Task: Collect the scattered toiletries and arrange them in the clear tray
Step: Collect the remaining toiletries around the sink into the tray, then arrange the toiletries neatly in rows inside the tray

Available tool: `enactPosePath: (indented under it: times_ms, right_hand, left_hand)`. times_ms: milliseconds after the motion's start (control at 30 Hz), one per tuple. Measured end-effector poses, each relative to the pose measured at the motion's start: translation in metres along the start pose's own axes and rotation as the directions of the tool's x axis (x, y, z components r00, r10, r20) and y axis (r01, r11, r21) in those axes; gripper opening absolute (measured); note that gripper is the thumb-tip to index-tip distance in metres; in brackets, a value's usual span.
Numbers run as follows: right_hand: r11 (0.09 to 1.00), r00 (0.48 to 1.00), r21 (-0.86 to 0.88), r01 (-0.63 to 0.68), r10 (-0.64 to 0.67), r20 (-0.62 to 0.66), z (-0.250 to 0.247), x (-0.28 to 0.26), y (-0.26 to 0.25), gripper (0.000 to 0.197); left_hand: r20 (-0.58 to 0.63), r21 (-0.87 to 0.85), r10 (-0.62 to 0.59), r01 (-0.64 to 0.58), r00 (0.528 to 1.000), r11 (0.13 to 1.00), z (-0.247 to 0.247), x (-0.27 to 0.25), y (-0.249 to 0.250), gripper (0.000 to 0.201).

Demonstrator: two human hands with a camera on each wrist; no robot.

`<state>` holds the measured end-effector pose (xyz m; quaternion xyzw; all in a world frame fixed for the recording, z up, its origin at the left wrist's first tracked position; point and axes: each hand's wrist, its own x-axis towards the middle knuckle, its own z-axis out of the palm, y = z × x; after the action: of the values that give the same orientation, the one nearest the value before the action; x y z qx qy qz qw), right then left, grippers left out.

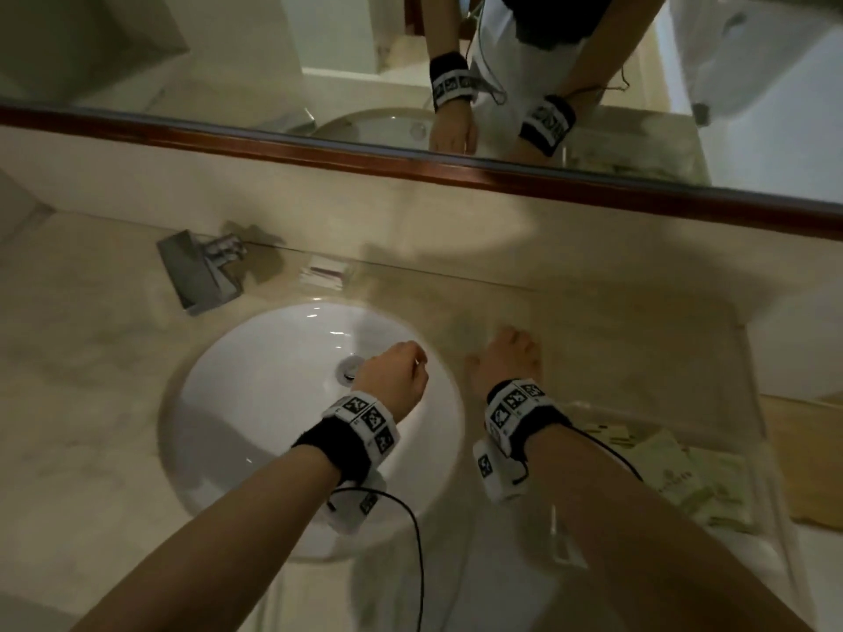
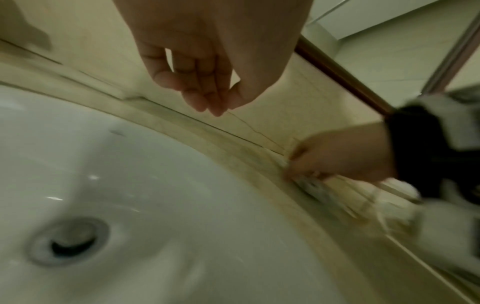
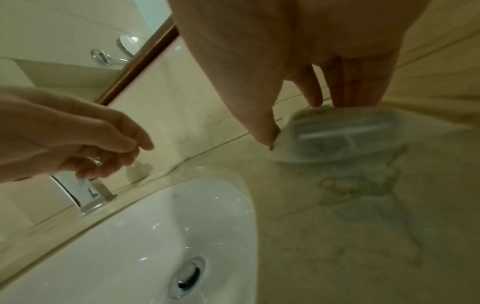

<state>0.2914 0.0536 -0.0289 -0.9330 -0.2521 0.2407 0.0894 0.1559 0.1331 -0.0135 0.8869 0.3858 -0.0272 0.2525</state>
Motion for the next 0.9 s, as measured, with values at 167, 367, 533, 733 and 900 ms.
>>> enactPosePath:
  times_ms: [167,367,533,733,900]
  right_hand:
    - [0.989,0.989,-0.095,-0.117,0.107,-0.098,0.013,0.008,-0.009,0.058]
    - [0.983,0.978,0.051,-0.175,0.179,-0.108,0.007,0.019,-0.028,0.051]
    - [0.911,0.975,0.398,-0.106,0.174,-0.137,0.002,0.014,-0.055,0.027]
    - [0.86,0.972,0.51,-0.031,0.144,-0.184,0.011,-0.015,-0.069,0.015]
    - [0.788,0.971,0.615,0.027,0.126,-0.204,0.01,-0.037,-0.058,0.017]
  left_hand:
    - [-0.111,0.061,-0.185,0.193,0.976,0.979,-0.04,0.049,-0.076,0.037]
    - [-0.005,0.208,-0.241,0.237,0.97,0.949,-0.076,0.11,-0.132,0.065]
    - [0.08,0.376,-0.124,0.085,0.989,0.923,-0.071,0.127,-0.149,0.07]
    - [-0.033,0.399,0.041,-0.025,0.999,0.917,-0.067,0.109,-0.134,0.029]
    - [0.03,0.15,0.291,-0.292,0.956,0.944,-0.06,0.064,-0.075,0.031]
